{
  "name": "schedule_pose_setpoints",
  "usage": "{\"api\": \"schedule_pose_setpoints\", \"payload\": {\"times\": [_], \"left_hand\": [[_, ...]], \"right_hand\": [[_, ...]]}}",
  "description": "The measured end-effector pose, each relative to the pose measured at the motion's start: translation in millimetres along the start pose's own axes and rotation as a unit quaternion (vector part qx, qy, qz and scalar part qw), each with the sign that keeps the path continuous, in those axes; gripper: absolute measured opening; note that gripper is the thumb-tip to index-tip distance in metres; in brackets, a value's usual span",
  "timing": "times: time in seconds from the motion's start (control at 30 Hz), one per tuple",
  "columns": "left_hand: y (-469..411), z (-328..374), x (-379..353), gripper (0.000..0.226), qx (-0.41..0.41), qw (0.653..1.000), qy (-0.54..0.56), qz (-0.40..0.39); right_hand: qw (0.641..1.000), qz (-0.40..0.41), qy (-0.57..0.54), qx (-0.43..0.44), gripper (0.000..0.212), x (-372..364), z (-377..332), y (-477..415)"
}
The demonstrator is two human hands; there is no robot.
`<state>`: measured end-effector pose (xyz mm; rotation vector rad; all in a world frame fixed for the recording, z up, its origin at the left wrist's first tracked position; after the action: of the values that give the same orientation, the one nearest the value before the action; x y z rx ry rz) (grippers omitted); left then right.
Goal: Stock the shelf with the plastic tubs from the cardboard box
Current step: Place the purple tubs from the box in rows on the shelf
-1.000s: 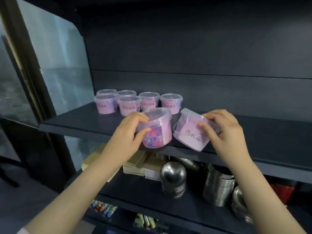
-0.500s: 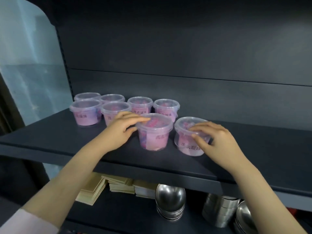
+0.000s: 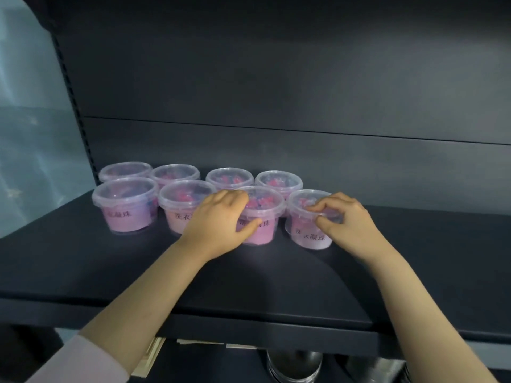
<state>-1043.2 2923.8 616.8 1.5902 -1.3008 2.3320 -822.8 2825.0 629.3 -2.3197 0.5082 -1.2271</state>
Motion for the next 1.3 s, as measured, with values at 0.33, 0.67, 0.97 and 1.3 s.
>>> {"api": "schedule_pose_setpoints", "payload": {"times": [0.33, 0.67, 0.97, 1.3], "left_hand": [[1, -4, -11, 0.049, 0.008, 0.995, 0.093, 0.031], [-4, -4, -17, 0.040, 0.001, 0.991, 0.131, 0.006], [-2, -13, -26, 0.039, -0.005, 0.989, 0.147, 0.003], [21, 34, 33, 0.045, -0.011, 0.992, 0.128, 0.016]], "right_hand": [[0.997, 0.068, -0.004, 0.042, 0.037, -6, 14, -2], [0.990, 0.137, 0.041, 0.023, 0.024, 8, 22, 5], [0.986, 0.168, -0.014, -0.009, 0.020, -7, 27, 2], [0.985, 0.084, 0.152, -0.004, 0.031, 66, -42, 61]]}}
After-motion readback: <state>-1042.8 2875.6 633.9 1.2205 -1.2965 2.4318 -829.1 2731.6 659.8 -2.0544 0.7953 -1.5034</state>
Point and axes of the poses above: each hand's wrist, its own y-axis away from the middle knuckle, its own x-axis out of the back of the hand, z = x × y, the point moved 4 cm from there along -y, towards the middle knuckle, and after that the axes turned 10 degrees about x, right-handed, at the moved point
